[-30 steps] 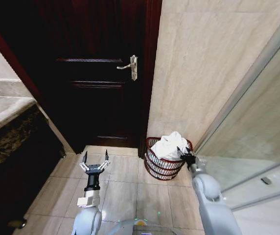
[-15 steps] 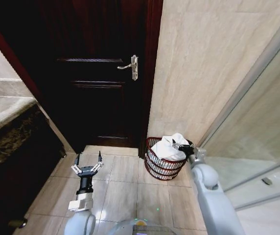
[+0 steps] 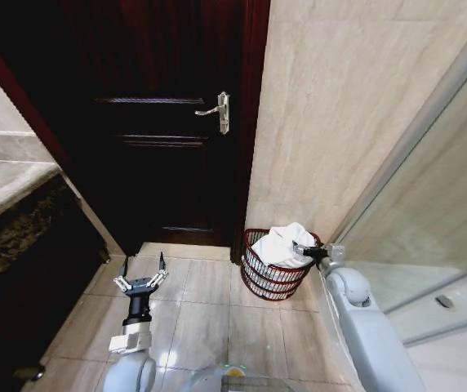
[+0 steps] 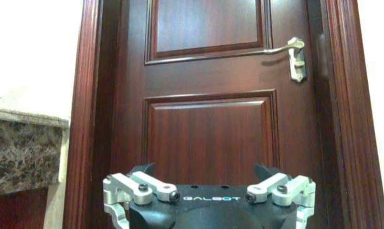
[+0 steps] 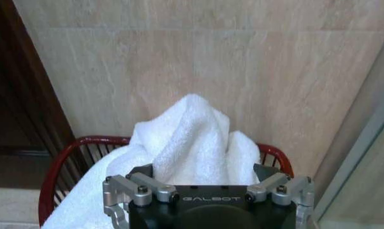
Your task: Discard the used towel into the hamper.
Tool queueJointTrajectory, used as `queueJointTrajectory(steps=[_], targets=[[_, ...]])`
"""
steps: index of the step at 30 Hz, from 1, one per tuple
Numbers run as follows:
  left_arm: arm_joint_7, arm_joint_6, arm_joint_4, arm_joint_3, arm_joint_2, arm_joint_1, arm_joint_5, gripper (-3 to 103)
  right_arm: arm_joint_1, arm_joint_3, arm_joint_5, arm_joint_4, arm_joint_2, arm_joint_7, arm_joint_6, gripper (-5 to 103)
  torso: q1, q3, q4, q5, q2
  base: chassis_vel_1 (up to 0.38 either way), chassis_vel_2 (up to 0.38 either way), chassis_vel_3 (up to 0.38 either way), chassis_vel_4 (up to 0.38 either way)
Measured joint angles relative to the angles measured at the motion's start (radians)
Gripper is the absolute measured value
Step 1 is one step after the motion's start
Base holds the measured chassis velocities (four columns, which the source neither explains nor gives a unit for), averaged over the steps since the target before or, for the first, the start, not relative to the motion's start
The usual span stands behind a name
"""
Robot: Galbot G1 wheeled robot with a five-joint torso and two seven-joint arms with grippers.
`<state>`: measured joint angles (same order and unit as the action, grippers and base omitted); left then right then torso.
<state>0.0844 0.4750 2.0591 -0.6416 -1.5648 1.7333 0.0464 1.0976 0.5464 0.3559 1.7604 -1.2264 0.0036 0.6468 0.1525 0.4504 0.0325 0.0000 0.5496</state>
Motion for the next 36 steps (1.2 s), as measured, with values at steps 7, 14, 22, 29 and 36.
queueJointTrajectory(steps=[7, 14, 22, 29, 36], targets=[[-0.002, -0.003, -0.007, 0.008, -0.006, -0.009, -0.018, 100, 0.001, -0.02, -0.02, -0.005, -0.024, -0.045, 0.039, 100, 0.0, 0.0, -0.0001, 0.0, 0.0, 0.0, 0.0, 0.0, 0.0], [-0.002, -0.001, -0.009, 0.002, -0.007, -0.005, -0.019, 100, -0.003, -0.038, -0.031, -0.021, -0.058, -0.063, 0.046, 100, 0.0, 0.0, 0.0, 0.0, 0.0, 0.0, 0.0, 0.0, 0.0], [-0.001, 0.008, -0.012, -0.007, -0.011, 0.002, -0.019, 100, -0.036, -0.047, -0.014, -0.091, -0.105, -0.08, 0.062, 100, 0.0, 0.0, 0.0, 0.0, 0.0, 0.0, 0.0, 0.0, 0.0], [0.0, 0.018, -0.02, -0.008, -0.012, 0.004, -0.019, 100, -0.056, -0.047, 0.009, -0.133, -0.109, -0.076, 0.084, 100, 0.0, 0.0, 0.0, 0.0, 0.0, 0.0, 0.0, 0.0, 0.0], [0.001, 0.021, -0.023, -0.02, -0.007, 0.007, -0.011, 100, -0.078, -0.046, 0.017, -0.171, -0.094, -0.072, 0.085, 100, 0.0, 0.0, 0.0, -0.0001, 0.0, 0.0, 0.0, 0.0, 0.0]])
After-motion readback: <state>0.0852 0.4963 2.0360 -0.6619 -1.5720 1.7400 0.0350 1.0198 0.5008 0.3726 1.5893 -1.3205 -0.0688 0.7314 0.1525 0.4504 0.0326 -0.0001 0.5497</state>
